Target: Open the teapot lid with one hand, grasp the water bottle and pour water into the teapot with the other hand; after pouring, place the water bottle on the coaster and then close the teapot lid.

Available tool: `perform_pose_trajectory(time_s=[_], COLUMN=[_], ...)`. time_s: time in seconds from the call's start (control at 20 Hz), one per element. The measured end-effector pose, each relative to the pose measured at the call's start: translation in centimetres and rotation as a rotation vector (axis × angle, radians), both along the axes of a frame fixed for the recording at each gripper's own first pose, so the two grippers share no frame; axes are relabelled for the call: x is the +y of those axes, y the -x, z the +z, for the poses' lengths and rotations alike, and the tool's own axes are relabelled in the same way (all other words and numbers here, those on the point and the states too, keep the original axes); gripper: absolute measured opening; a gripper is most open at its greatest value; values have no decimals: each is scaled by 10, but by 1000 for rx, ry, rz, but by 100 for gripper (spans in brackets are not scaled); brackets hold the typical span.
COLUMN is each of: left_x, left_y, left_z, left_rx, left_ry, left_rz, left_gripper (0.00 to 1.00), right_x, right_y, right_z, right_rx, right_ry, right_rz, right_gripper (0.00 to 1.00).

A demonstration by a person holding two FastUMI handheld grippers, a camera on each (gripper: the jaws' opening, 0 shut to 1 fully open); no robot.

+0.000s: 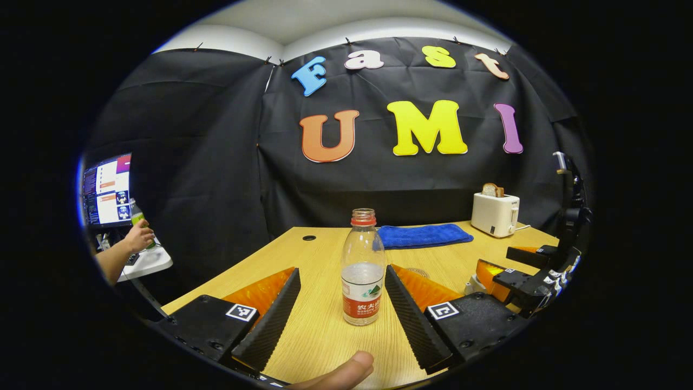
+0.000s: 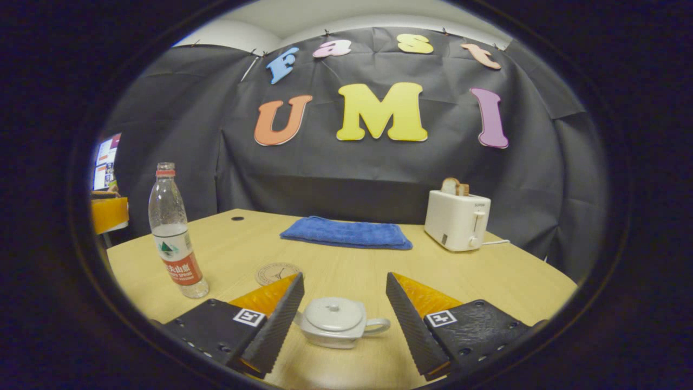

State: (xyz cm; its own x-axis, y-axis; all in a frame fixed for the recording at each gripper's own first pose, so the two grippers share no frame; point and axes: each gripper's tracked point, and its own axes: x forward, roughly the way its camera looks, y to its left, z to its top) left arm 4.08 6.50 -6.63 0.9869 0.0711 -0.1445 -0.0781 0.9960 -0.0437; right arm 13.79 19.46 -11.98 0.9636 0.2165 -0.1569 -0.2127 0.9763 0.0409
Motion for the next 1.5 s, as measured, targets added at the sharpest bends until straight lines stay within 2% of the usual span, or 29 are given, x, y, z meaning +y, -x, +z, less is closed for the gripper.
perform_pose_trajectory(time_s=[0.05,0.1,0.35,0.45,0.55,0.6,0.7,0.8,1.05,1.2,1.35,1.5], left_x=[0,0,3,-2,-2,-2,-1,-3,-16,-29,-36,-27], left_y=[0,0,-4,-4,-6,-6,-7,-9,-23,-29,-33,-42], left_z=[-1,-3,-15,-12,-16,-17,-18,-18,-43,-53,-59,-58], left_rx=[3,8,45,30,37,40,41,28,40,22,17,-19], left_ry=[-2,-2,-8,-3,6,12,20,25,48,43,72,42], left_rz=[-1,0,14,0,-3,-4,-5,-18,-84,-147,-169,-150], left_gripper=[98,98,98,98,98,98,98,98,99,98,99,98], right_x=[3,3,15,17,16,16,11,8,9,7,-6,-27], right_y=[-1,-3,-3,-2,-1,-1,-4,-4,-5,1,16,33], right_z=[-2,-4,-11,-14,-11,-14,-13,-14,-9,9,24,37], right_rx=[6,7,22,22,27,37,32,40,38,-28,-46,-68], right_ry=[-4,-4,18,12,-8,-19,-19,-57,-60,-37,-15,-28], right_rz=[4,-1,37,46,46,51,39,46,53,60,47,43], right_gripper=[84,82,55,37,37,27,24,4,0,0,0,0])
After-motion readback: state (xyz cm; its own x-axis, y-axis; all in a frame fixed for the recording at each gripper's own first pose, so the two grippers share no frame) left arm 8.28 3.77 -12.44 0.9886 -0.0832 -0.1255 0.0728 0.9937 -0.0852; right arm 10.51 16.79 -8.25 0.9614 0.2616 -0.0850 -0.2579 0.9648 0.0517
